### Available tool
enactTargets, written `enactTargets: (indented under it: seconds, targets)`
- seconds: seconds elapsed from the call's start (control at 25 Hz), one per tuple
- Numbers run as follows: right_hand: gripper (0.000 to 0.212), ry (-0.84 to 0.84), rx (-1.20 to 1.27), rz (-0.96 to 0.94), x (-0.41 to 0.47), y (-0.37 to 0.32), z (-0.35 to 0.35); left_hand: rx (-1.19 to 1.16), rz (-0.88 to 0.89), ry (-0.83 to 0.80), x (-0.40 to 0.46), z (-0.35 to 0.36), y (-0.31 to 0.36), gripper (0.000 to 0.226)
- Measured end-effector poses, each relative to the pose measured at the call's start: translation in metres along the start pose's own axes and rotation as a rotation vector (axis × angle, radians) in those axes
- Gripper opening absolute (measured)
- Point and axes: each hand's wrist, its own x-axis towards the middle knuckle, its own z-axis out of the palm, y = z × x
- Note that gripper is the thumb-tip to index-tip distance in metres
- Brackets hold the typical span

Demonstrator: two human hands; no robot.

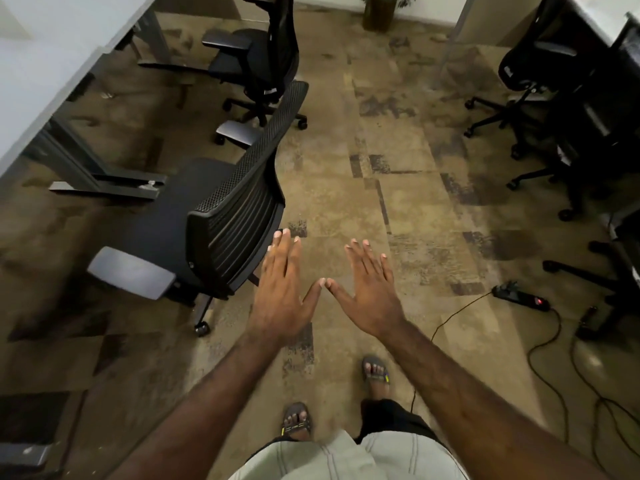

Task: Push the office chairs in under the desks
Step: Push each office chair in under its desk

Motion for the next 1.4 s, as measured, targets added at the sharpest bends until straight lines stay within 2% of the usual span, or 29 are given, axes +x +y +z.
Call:
enactTargets:
  seconds: [0.12, 0.24, 0.44, 0.64, 0.76, 0.92, 1.16, 1.4]
  targets:
    - [0.100, -0.003, 0.017, -0.068, 0.045, 0.021, -0.018, 0.027, -0.013, 0.056, 0.041, 0.010, 0.014, 0.088]
    - [0.090, -0.010, 0.011, -0.161, 0.090, 0.040, -0.037, 0.066, -0.054, 0.112, 0.076, 0.021, 0.031, 0.087]
    - [0.089, -0.056, 0.017, -0.280, 0.162, 0.075, -0.078, 0.128, -0.208, 0.172, 0.123, 0.042, 0.060, 0.089]
    - [0.087, -0.043, 0.075, -0.398, 0.212, 0.090, -0.111, 0.146, -0.354, 0.312, 0.157, 0.050, 0.069, 0.085]
    - [0.086, -0.034, 0.141, -0.457, 0.240, 0.080, -0.119, 0.190, -0.381, 0.389, 0.171, 0.045, 0.062, 0.082]
    - [0.088, -0.035, 0.109, -0.564, 0.283, 0.049, -0.111, 0.244, -0.430, 0.474, 0.187, 0.026, 0.034, 0.078]
    - [0.089, -0.039, 0.078, -0.702, 0.357, -0.010, -0.090, 0.436, -0.546, 0.573, 0.197, -0.003, -0.013, 0.046]
    - [0.081, -0.031, 0.049, -0.807, 0.401, -0.035, -0.069, 0.502, -0.613, 0.617, 0.197, -0.008, -0.021, 0.044]
